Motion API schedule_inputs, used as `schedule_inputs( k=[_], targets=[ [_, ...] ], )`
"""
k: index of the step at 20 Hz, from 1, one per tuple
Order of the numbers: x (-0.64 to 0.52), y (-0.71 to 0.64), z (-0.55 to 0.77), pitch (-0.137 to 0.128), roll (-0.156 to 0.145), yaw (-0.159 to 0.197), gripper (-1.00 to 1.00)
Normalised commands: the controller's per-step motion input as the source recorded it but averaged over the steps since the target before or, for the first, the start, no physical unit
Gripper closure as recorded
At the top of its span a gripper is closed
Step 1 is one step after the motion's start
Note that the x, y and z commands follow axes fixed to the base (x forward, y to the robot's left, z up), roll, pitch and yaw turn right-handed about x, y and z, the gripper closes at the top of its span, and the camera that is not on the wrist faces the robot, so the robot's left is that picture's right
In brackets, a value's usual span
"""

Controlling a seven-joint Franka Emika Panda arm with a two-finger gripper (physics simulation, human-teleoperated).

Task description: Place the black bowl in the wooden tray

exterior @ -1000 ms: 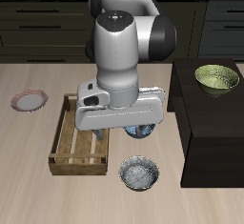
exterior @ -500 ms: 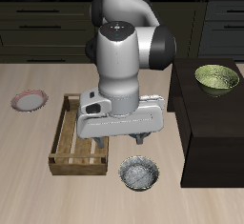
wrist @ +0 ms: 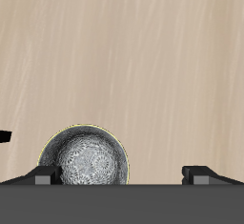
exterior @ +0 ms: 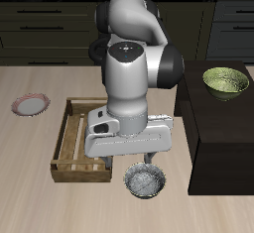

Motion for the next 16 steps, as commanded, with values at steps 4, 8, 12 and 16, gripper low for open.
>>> schedule_inputs(
  k=[4, 8, 12, 16],
  targets=[
    [0.07, 0.01, -0.21, 0.025, -0.012, -0.007, -1.0],
    [0.06, 0.03, -0.25, 0.043, 0.004, -0.003, -1.0],
    [0.03, 0.02, -0.16, 0.02, 0.004, 0.024, -1.0],
    [0.08, -0.04, -0.18, 0.027, -0.003, 0.02, -1.0]
  ],
)
